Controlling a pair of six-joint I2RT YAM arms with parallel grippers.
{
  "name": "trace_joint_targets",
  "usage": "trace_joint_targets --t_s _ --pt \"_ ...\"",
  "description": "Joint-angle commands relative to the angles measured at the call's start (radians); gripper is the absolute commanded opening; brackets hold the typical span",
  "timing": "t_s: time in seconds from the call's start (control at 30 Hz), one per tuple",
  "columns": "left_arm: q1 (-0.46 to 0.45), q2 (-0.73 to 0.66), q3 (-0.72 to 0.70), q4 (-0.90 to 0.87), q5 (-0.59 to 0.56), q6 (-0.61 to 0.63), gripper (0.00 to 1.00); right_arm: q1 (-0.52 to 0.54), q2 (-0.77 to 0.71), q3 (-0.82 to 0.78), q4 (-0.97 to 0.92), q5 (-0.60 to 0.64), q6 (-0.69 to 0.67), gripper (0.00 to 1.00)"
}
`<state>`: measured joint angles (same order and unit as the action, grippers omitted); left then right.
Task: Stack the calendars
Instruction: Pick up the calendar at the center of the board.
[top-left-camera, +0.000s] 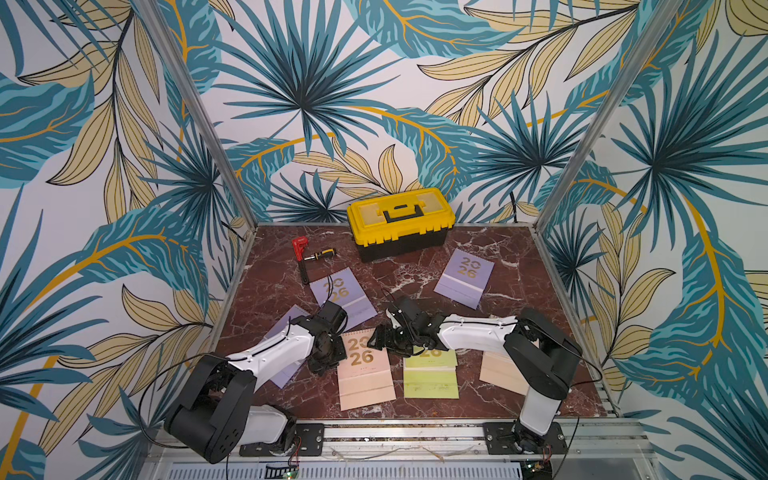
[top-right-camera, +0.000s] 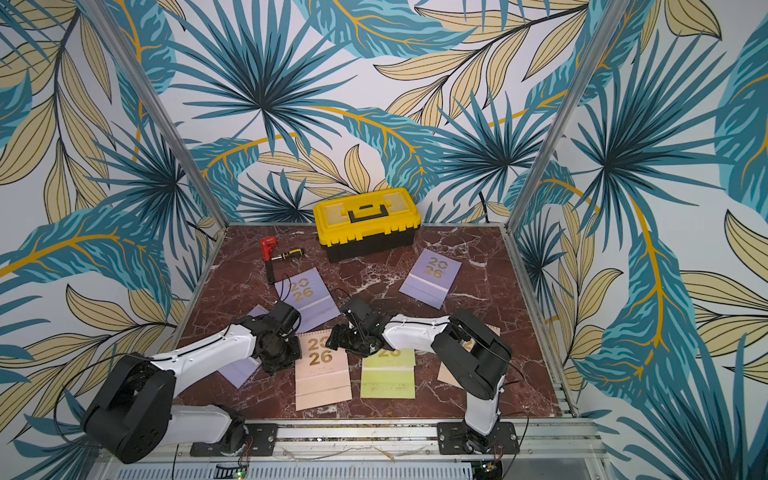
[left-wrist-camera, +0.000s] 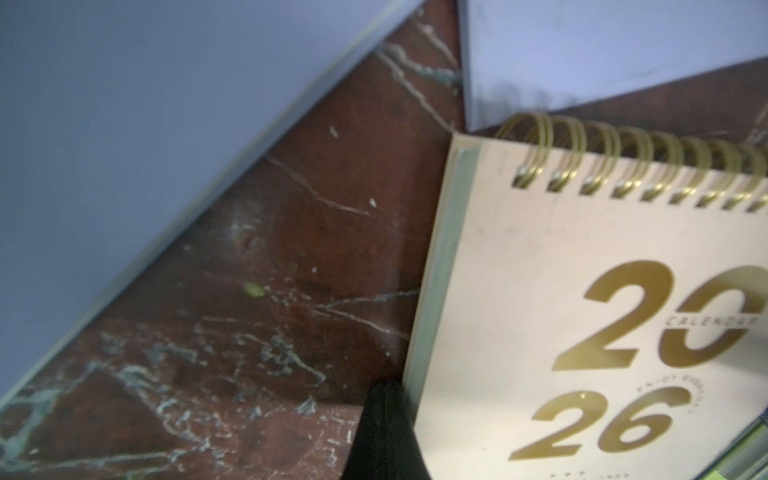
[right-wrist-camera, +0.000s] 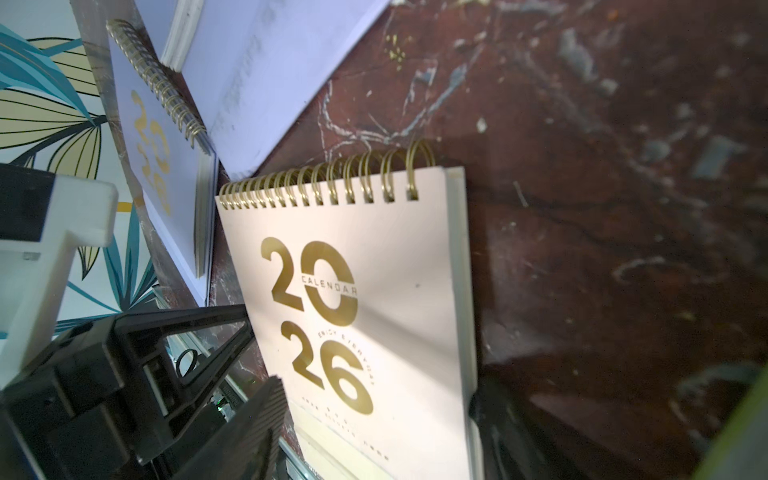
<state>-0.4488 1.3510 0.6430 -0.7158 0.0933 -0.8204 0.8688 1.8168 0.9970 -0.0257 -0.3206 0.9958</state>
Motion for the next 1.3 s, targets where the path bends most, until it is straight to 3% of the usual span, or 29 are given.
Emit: trace_joint_targets --t_s 0.0,0.3,0.47,0.83,1.1,1.27 --pt "0.012 0.032 -0.057 0.072 0.048 0.02 0.0 0.04 -0.07 -0.019 0.218 -0.157 0.021 0.67" --pt "0.047 0.008 -0.055 0.075 0.07 0.052 0.0 0.041 -0.096 -0.065 0.303 -0.177 0.043 0.55" --pt "0.06 0.016 -0.052 0.082 0.1 0.065 0.0 0.04 -0.049 -0.095 0.467 -0.19 0.116 0.47" --pt "0.074 -0.013 -0.054 0.083 0.113 0.064 0.0 0.035 -0.053 -0.004 0.081 -0.056 -0.003 0.28" --pt "0.074 -0.105 -0.013 0.06 0.129 0.067 0.0 0.02 -0.068 -0.051 0.176 -0.077 0.032 0.02" --pt "0.074 -0.195 0.04 0.015 0.134 0.071 0.0 -0.003 -0.12 -0.109 0.26 -0.075 0.072 0.0"
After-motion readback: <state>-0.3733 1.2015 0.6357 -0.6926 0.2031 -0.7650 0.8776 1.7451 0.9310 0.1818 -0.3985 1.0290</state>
